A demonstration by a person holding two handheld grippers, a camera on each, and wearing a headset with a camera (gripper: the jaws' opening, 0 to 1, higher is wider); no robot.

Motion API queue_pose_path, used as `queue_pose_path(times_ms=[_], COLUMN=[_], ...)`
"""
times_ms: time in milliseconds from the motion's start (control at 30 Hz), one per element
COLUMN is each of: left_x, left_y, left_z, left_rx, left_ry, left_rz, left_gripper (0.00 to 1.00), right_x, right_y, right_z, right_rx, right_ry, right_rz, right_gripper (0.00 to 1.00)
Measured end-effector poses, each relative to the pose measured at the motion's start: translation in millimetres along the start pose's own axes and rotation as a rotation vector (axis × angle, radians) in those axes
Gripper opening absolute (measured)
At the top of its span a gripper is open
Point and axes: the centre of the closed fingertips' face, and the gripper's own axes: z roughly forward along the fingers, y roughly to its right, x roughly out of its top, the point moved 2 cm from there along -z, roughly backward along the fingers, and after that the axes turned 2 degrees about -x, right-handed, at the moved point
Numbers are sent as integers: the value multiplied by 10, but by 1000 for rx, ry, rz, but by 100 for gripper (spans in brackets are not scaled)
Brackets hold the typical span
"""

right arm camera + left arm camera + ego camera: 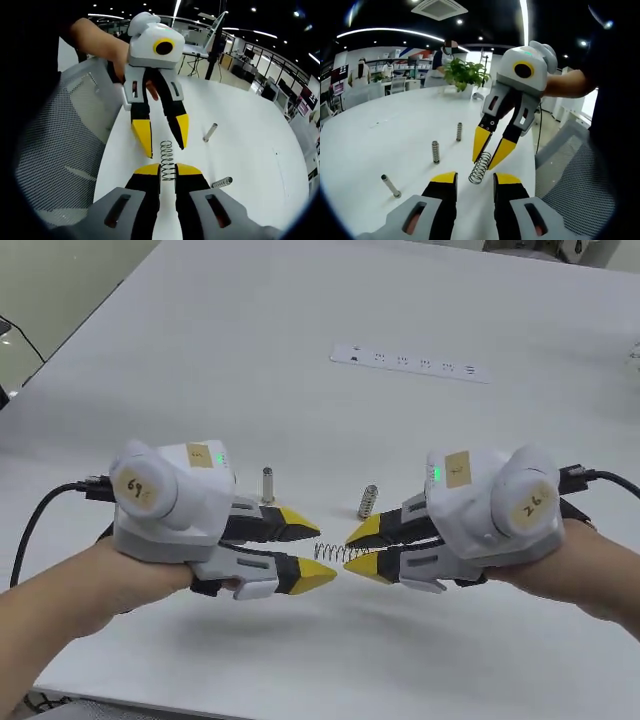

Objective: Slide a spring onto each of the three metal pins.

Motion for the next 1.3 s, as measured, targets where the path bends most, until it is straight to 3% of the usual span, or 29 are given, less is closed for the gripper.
queue_pose_path(times_ms=[400,1300], left_x=[26,41], left_y=[37,91], left_z=[21,-13], left_rx=[-18,-32], left_ry=[39,58], left_rz=[-37,2], left_gripper=[10,3], right_x=[37,70], right_y=[-18,-41], right_z=[-22,-64], right_rx=[7,26], right_ry=[23,40], right_rz=[10,-9], right_gripper=[8,8])
